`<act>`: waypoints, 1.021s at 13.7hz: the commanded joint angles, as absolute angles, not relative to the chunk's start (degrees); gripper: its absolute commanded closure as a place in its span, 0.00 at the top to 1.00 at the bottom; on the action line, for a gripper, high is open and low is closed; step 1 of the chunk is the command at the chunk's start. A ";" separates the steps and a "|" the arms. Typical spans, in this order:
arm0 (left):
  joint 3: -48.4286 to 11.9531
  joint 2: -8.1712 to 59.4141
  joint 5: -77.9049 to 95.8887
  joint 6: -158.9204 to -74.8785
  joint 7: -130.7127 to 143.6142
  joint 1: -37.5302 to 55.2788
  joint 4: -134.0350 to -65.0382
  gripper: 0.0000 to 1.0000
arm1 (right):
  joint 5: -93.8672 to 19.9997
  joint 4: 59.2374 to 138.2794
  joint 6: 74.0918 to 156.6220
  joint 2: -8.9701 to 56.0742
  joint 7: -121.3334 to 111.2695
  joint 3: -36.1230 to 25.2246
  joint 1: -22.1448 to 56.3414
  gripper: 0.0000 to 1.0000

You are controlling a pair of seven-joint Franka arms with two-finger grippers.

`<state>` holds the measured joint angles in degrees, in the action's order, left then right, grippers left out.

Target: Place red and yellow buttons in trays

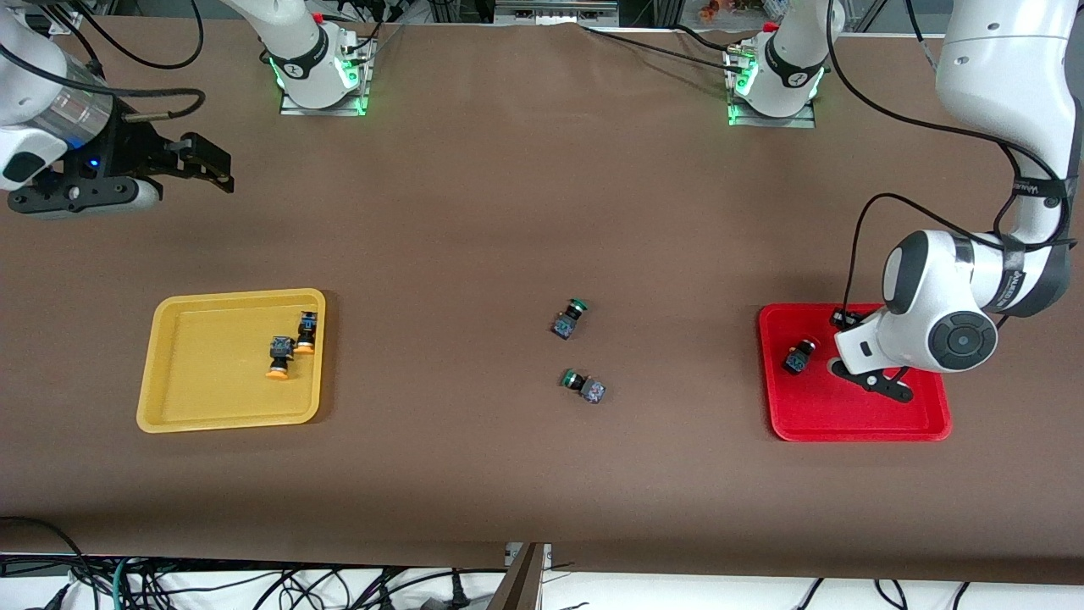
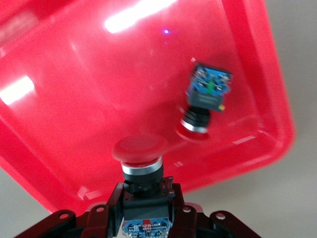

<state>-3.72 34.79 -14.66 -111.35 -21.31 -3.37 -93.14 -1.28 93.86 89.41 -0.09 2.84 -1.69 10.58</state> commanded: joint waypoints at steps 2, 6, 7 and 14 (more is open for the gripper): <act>-5.18 39.01 -14.52 -120.65 -37.75 -10.00 -92.37 0.18 | 0.35 93.96 90.26 -0.35 2.29 1.76 7.38 1.00; -5.19 40.52 -11.07 -122.87 -45.70 -11.34 -92.20 1.00 | 0.70 92.73 90.26 -0.35 2.37 1.67 7.64 1.00; -5.19 40.52 -10.99 -122.87 -45.70 -11.25 -92.46 1.00 | 0.62 92.46 90.18 -0.26 2.55 1.67 7.73 1.00; -6.24 35.34 -10.81 -114.75 -44.56 -8.01 -87.13 1.00 | 0.35 90.09 90.26 -0.18 2.99 0.88 7.38 1.00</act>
<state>-6.20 39.06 -12.11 -121.84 -43.94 -10.82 -90.66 -0.22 91.85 90.55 0.12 2.83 0.38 8.05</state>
